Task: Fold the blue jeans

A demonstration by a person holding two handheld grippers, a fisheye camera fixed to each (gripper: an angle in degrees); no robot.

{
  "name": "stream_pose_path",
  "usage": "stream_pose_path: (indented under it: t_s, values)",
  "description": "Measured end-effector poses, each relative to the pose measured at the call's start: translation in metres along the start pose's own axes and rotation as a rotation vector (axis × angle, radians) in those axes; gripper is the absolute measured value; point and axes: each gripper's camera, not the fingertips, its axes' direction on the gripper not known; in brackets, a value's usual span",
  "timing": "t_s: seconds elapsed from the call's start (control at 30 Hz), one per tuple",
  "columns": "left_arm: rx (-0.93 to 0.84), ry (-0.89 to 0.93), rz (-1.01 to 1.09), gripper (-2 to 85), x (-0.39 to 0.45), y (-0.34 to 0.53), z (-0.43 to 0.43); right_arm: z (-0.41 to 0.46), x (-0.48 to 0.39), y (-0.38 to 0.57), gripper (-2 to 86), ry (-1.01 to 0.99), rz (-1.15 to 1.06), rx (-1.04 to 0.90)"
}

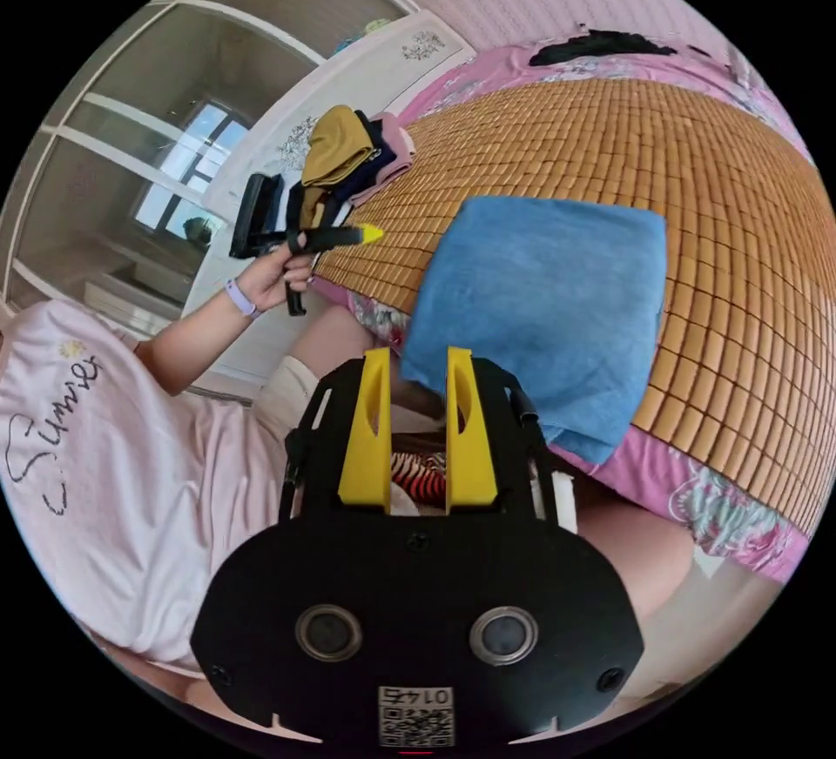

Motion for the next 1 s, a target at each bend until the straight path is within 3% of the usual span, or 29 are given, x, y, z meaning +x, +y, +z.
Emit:
stream_pose_path:
  t_s: [0.17,0.27,0.43,0.53,0.6,0.63,0.77,1.0]
  values:
    - [0.020,0.100,-0.047,13.3,-0.022,0.036,0.017,-0.026,0.031,-0.004,16.0,0.303,0.167,0.178]
    - [0.041,0.178,-0.070,14.9,-0.028,0.035,0.030,-0.018,0.054,-0.013,16.6,0.292,0.269,0.201]
    - [-0.083,0.085,-0.061,15.7,-0.047,0.034,0.062,0.010,0.071,-0.032,13.1,0.244,0.358,0.119]
    - [-0.058,0.093,-0.076,13.2,-0.061,0.047,0.057,0.011,0.061,-0.044,5.7,0.243,0.333,0.080]
    - [-0.052,0.095,-0.071,7.9,-0.068,0.053,0.050,0.013,0.047,-0.060,4.4,0.152,0.284,0.024]
    - [-0.041,0.172,-0.073,6.9,-0.075,0.058,0.046,0.014,0.043,-0.064,4.2,0.157,0.275,0.009]
    - [-0.014,0.183,-0.099,5.2,-0.092,0.073,0.031,0.007,-0.007,-0.105,2.8,0.163,0.153,-0.025]
    - [0.148,0.121,-0.168,4.5,-0.133,0.114,-0.039,0.017,-0.227,-0.241,2.1,0.173,-0.501,-0.057]
